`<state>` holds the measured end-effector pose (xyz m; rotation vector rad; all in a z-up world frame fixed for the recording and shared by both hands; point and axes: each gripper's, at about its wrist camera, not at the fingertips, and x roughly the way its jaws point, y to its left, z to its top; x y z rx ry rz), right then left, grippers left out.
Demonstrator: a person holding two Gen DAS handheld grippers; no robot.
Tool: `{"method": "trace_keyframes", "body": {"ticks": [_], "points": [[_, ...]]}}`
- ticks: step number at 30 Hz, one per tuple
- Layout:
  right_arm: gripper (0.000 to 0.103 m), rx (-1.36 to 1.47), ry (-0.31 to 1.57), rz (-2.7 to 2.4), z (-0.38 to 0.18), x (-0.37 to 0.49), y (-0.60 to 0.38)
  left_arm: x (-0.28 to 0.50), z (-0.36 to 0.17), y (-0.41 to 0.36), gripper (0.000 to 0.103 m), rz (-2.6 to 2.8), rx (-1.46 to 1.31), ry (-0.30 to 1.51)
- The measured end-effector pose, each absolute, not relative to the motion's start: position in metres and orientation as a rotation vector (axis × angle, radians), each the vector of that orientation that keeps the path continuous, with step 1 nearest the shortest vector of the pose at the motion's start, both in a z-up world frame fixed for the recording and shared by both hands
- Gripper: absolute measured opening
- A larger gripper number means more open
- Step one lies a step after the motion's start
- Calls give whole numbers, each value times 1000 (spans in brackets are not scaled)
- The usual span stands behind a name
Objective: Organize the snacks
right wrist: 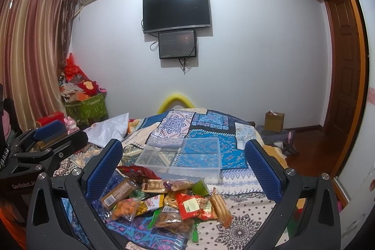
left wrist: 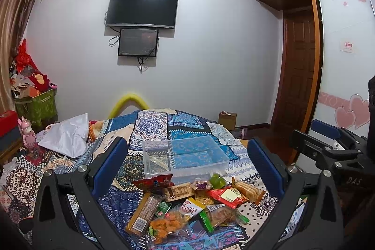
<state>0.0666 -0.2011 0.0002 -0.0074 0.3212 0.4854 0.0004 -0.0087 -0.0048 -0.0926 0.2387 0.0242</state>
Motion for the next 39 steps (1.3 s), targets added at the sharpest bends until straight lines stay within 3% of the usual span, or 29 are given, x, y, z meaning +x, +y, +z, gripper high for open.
{"method": "trace_keyframes", "body": {"ticks": [11, 22, 27, 34, 39], "points": [[103, -12, 354, 474, -10, 77, -200, 17, -19, -1, 103, 4, -104, 286], [103, -46, 541, 441, -65, 115, -211, 55, -88, 31, 102, 38, -160, 526], [103, -56, 637, 406, -91, 131, -220, 73, -124, 48, 88, 86, -170, 642], [103, -32, 770, 369, -121, 156, -237, 99, -164, 68, 78, 105, -220, 770], [87, -34, 861, 373, -141, 175, -242, 117, -189, 76, 68, 104, -252, 848]]}}
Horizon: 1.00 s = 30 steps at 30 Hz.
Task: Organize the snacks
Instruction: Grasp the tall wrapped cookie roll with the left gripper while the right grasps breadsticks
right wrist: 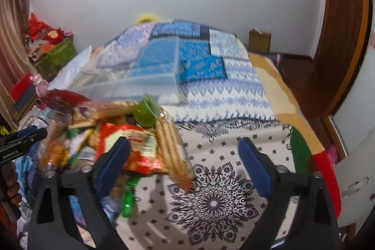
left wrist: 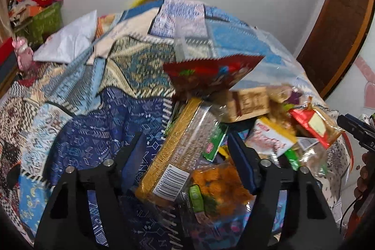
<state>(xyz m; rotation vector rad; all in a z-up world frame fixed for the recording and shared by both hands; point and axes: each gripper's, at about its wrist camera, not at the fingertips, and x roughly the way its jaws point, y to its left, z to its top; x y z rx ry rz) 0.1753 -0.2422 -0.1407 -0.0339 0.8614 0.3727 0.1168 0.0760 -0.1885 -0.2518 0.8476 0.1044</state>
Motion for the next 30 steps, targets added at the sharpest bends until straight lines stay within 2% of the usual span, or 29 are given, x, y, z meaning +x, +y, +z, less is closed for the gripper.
{"method": "trace_keyframes", "body": {"ticks": [4, 6, 8, 12, 14, 15, 19, 24, 30], "points": [[80, -36, 904, 405, -152, 181, -241, 127, -203, 83, 62, 104, -284, 889], [73, -51, 923, 411, -158, 184, -238, 130, -207, 84, 62, 95, -300, 899], [60, -51, 945, 422, -164, 187, -235, 134, -209, 84, 59, 89, -305, 902], [48, -21, 965, 433, -171, 193, -232, 143, -213, 81, 56, 87, -285, 898], [33, -1, 965, 445, -172, 195, -232, 146, -214, 82, 54, 91, -291, 894], [30, 1, 967, 448, -172, 196, -232, 146, -214, 83, 52, 93, -289, 892], [22, -2, 956, 447, -171, 194, -230, 141, -210, 82, 46, 106, -265, 876], [21, -3, 920, 426, -161, 192, -232, 125, -196, 87, 40, 131, -281, 834], [21, 21, 866, 421, -139, 187, -237, 101, -170, 94, 37, 161, -289, 770]]}}
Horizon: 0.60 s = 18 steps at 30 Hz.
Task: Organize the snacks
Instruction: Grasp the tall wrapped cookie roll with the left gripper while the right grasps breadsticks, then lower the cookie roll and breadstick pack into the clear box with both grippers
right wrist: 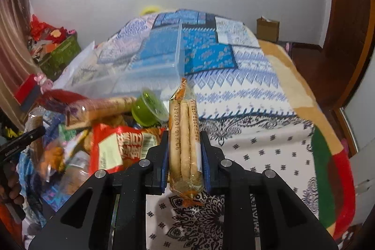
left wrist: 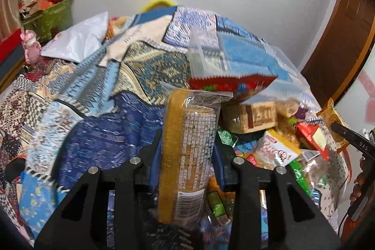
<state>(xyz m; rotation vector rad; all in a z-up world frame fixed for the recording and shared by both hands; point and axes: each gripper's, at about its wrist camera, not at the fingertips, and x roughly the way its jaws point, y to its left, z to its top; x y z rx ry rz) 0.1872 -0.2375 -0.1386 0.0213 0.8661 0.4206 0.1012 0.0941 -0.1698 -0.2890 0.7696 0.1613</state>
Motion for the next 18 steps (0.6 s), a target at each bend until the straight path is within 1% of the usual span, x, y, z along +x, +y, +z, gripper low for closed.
{"method": "trace_keyframes", "body": {"ticks": [8, 18], "points": [[21, 47, 778, 430, -107, 187, -235, 84, -121, 94, 37, 153, -275, 642], [21, 41, 675, 473, -73, 196, -213, 108, -70, 81, 37, 107, -228, 520]]}}
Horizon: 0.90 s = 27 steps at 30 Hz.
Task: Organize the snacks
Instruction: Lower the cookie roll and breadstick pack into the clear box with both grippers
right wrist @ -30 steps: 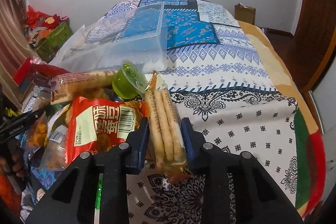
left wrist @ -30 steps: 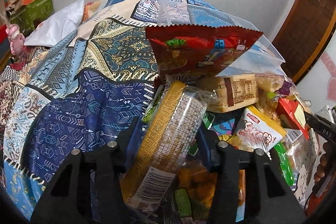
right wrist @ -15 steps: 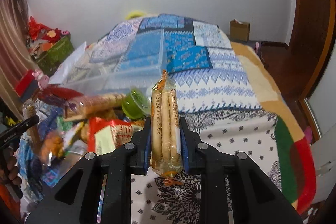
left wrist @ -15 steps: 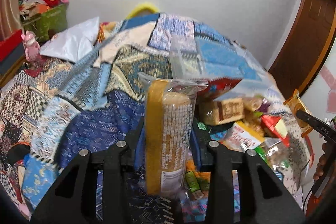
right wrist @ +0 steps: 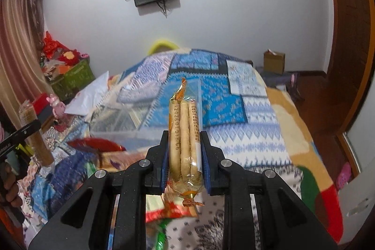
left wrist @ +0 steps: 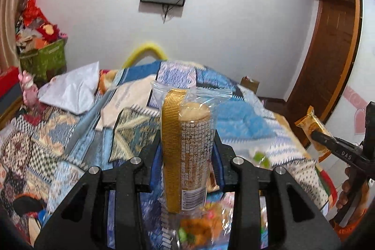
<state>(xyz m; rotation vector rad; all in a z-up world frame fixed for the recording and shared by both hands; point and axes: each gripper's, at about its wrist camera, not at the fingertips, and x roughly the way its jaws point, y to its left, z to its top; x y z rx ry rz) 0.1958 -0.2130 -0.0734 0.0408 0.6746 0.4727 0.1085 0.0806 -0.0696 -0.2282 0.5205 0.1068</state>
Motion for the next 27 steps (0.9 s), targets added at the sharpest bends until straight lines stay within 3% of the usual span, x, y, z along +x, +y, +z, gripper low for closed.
{"method": "trace_keyframes", "body": {"ticks": [13, 20, 27], "points": [[21, 46, 639, 518, -67, 232, -177, 178, -38, 85, 37, 106, -208, 451], [21, 39, 679, 530, -77, 259, -161, 220, -60, 90, 37, 93, -211, 489], [21, -20, 749, 549, -97, 284, -140, 265, -101, 99, 37, 83, -231, 644]]}}
